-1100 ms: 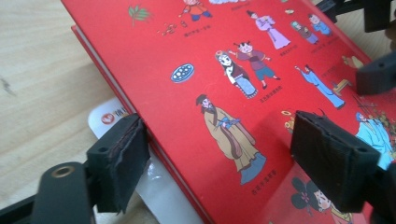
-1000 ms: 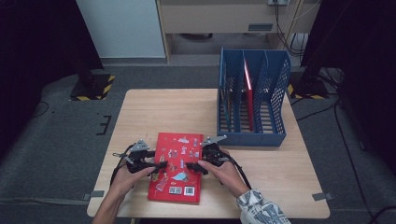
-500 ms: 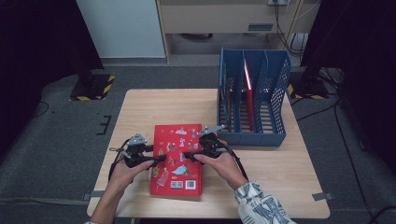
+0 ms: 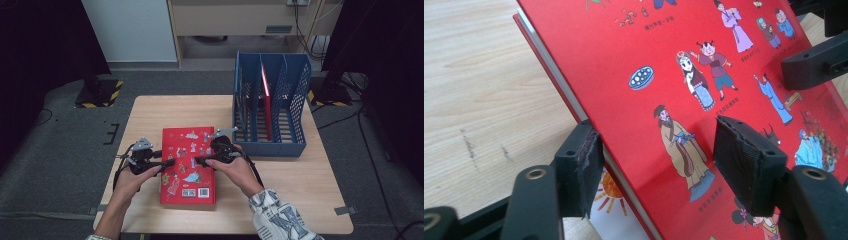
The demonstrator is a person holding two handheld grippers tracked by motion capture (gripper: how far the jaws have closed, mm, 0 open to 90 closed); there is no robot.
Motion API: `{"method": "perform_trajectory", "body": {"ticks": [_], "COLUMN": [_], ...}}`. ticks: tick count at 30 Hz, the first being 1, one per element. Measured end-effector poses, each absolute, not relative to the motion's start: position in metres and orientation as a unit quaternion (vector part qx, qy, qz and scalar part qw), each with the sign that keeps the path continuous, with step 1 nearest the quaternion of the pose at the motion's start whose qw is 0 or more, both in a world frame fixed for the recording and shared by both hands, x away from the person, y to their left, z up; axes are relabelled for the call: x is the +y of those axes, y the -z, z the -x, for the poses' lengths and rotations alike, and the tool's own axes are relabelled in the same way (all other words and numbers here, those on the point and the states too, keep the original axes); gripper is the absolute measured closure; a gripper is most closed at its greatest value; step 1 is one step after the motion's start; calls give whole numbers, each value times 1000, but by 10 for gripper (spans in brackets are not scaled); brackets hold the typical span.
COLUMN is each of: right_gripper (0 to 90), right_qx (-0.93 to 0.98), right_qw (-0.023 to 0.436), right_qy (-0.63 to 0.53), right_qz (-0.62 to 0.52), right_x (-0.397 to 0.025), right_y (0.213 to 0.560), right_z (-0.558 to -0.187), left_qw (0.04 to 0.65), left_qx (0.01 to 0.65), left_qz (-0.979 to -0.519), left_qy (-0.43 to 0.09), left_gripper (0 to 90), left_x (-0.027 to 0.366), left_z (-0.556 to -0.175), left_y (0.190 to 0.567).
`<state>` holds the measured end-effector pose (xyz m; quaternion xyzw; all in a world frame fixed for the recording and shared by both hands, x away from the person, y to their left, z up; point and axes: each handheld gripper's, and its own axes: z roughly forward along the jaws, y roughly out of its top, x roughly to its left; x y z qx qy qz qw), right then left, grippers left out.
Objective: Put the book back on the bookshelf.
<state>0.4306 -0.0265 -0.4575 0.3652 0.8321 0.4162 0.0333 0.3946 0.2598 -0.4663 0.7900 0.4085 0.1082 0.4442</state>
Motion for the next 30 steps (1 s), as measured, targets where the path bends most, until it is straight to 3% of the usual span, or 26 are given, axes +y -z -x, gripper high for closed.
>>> {"method": "perform_trajectory", "body": {"ticks": [30], "right_gripper": [335], "right_qx": [827], "right_qw": [42], "right_qy": [-410], "right_qz": [-382], "right_x": [-24], "right_y": [440], "right_z": [-438], "left_qw": [436], "left_qx": [416], "left_qz": [-788], "left_qy": [-131], "left_gripper": [509], "left_x": [262], "left_z": [-398], "left_y": [443]}}
